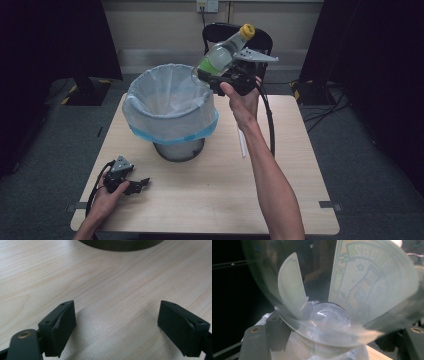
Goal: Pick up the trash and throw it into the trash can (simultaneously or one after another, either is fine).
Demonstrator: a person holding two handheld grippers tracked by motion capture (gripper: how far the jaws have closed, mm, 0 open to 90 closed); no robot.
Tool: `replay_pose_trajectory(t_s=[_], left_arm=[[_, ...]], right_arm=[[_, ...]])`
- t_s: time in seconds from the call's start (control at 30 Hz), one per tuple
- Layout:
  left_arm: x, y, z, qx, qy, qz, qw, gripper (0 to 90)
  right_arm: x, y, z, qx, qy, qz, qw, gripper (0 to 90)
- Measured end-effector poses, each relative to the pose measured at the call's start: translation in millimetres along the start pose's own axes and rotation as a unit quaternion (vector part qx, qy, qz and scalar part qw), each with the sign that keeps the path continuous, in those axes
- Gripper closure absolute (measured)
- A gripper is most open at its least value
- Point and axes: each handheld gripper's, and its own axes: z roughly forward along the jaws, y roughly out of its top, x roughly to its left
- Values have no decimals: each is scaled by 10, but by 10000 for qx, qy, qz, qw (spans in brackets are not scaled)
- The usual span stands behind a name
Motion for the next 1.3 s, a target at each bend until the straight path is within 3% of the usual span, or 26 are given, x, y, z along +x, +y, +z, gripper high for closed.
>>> replay_pose_trajectory(t_s=[0.47, 0.83, 1.1, 1.3], left_arm=[[1, 0, 0, -2, -1, 2, 10000, 145], [-3, -1, 4, -30, -5, -29, 10000, 145], [-4, -3, 3, -28, -10, -24, 10000, 145], [0, -6, -3, -12, -7, 12, 10000, 142]], right_arm=[[105, 38, 336, 342, 413, 24, 9986, 277], [198, -3, 650, 909, 552, -32, 9943, 265], [194, 95, 576, 452, 608, 53, 9971, 212], [172, 134, 487, 408, 452, -5, 9981, 212]])
